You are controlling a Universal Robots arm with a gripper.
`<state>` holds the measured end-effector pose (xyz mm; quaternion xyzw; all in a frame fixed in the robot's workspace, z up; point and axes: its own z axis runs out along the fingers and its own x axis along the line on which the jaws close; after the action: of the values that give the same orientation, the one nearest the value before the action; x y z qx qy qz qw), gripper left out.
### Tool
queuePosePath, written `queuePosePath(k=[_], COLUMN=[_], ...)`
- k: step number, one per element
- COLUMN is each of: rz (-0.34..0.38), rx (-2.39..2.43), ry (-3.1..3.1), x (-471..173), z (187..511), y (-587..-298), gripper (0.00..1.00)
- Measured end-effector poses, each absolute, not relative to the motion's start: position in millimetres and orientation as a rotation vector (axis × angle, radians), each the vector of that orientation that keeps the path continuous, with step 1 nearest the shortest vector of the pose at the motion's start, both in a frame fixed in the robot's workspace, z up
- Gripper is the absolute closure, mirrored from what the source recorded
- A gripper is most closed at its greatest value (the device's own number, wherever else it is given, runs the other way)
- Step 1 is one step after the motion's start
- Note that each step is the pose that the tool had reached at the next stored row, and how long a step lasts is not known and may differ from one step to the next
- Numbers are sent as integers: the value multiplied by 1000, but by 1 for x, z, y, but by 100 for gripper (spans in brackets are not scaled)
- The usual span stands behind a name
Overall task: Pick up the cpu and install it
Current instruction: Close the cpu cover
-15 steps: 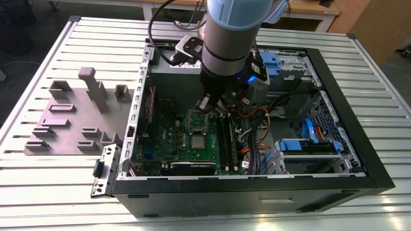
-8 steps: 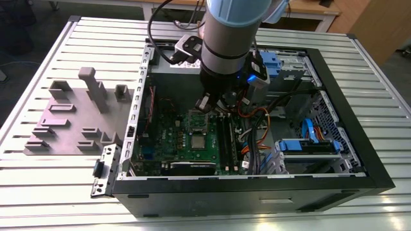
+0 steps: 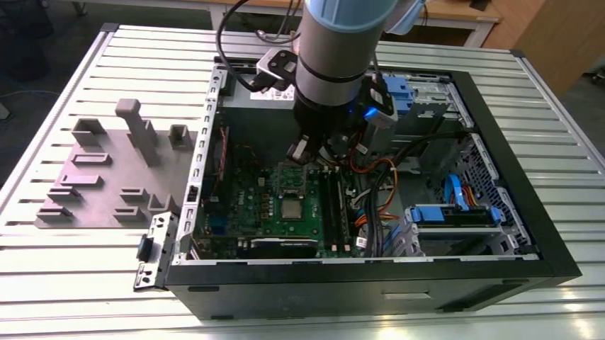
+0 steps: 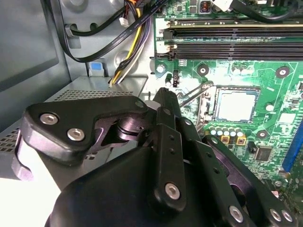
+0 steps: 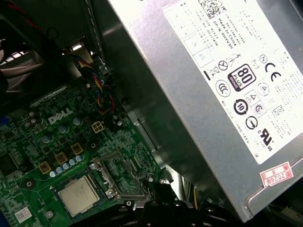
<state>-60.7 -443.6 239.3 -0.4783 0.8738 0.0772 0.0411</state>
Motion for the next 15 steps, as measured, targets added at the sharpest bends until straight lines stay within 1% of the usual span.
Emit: queuePosePath(k=[6, 15], rz=[208, 204], rx=[-1471, -1471], ry=[2687, 2688], x=[-61, -61], z=[242, 244], y=[-444, -444], gripper=[89, 89])
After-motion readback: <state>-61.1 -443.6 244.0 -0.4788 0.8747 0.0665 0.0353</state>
